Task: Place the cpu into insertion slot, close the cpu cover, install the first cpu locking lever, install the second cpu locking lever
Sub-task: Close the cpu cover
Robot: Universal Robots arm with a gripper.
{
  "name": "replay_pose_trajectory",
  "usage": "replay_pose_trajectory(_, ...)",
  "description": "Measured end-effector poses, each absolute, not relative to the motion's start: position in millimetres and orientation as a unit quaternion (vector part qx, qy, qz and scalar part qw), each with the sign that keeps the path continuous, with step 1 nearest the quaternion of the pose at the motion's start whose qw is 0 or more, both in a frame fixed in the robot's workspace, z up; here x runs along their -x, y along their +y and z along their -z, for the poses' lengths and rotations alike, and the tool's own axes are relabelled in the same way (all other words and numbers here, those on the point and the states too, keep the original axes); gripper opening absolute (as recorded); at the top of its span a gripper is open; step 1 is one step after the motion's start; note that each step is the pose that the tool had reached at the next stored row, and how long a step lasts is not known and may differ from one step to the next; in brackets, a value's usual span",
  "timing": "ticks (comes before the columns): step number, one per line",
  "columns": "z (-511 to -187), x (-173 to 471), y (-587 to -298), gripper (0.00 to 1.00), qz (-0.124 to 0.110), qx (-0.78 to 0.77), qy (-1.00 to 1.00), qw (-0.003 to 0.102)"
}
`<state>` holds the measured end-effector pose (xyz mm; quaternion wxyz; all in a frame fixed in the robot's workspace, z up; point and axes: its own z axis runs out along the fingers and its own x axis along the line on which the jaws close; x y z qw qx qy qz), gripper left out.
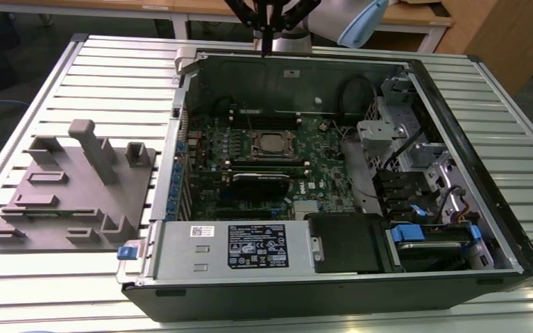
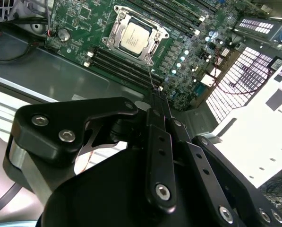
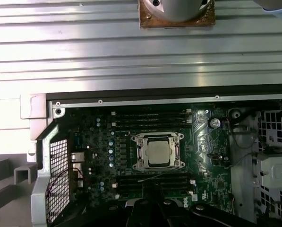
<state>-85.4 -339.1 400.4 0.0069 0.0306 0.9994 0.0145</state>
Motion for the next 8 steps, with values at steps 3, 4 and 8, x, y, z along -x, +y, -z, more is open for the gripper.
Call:
replay_pose_trajectory(3,-399.3,85.4,-339.1,0.10,-0.015,-0.031,0.999,0.007)
replay_pose_trajectory(4,-399.0,85.4,-339.1,0.10,-0.015,-0.031,0.999,0.007)
replay_pose_trajectory(8,-396.1,85.4,-339.1,0.10,-0.015,-0.031,0.999,0.007)
